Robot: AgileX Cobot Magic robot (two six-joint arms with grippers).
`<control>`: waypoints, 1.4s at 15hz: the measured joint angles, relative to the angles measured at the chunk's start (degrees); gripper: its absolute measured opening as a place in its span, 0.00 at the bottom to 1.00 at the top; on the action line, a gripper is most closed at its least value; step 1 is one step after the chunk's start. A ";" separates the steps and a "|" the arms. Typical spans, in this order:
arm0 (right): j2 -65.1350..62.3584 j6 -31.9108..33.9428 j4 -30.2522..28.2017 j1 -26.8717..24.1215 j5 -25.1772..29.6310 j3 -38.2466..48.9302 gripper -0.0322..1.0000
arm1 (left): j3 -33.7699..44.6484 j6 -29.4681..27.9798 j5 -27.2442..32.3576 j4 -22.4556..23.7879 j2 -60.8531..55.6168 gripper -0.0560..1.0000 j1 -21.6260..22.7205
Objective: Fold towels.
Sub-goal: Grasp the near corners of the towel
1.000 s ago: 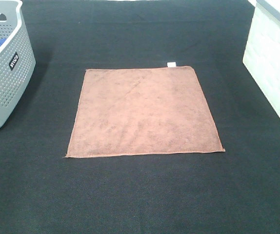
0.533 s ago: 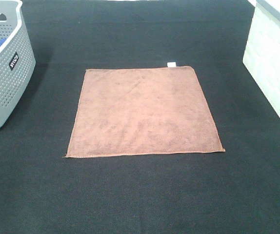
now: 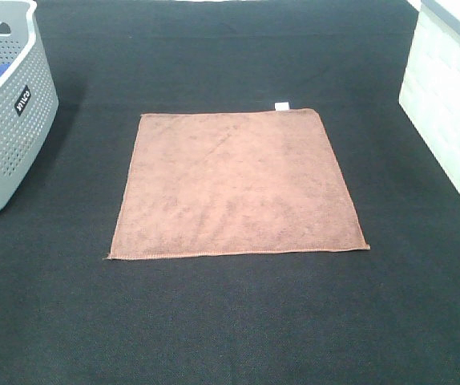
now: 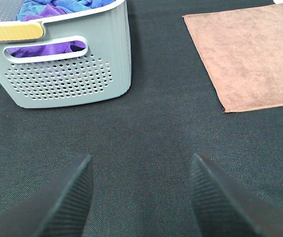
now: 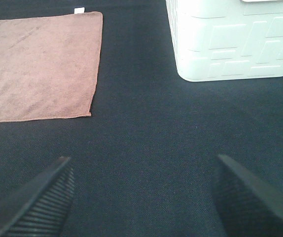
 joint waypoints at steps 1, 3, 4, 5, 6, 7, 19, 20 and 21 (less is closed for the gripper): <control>0.00 0.00 0.00 0.00 0.00 0.00 0.74 | 0.00 0.00 0.00 0.00 0.00 0.58 0.00; 0.00 0.00 0.00 0.00 0.00 0.00 0.74 | 0.00 0.00 0.00 0.00 0.00 0.58 0.00; 0.00 0.00 0.00 0.00 0.00 0.00 0.74 | 0.00 0.00 0.00 0.00 0.00 0.58 0.00; 0.00 0.00 0.00 0.00 0.00 0.00 0.74 | 0.00 0.00 0.00 0.00 0.00 0.58 0.00; 0.00 0.00 0.00 0.00 0.00 0.00 0.74 | 0.00 0.00 0.00 0.00 0.00 0.58 0.00; 0.00 0.00 0.00 0.00 0.00 0.00 0.74 | 0.00 0.00 0.00 0.00 0.00 0.58 0.00; 0.00 0.00 0.00 0.00 0.00 0.00 0.74 | 0.00 0.00 0.00 0.00 0.00 0.58 0.00; 0.00 0.00 0.00 0.00 0.00 0.00 0.74 | 0.00 0.00 0.00 0.00 0.00 0.58 0.00; 0.00 0.00 0.00 0.00 0.00 0.00 0.74 | 0.00 0.00 0.00 0.00 0.00 0.58 0.00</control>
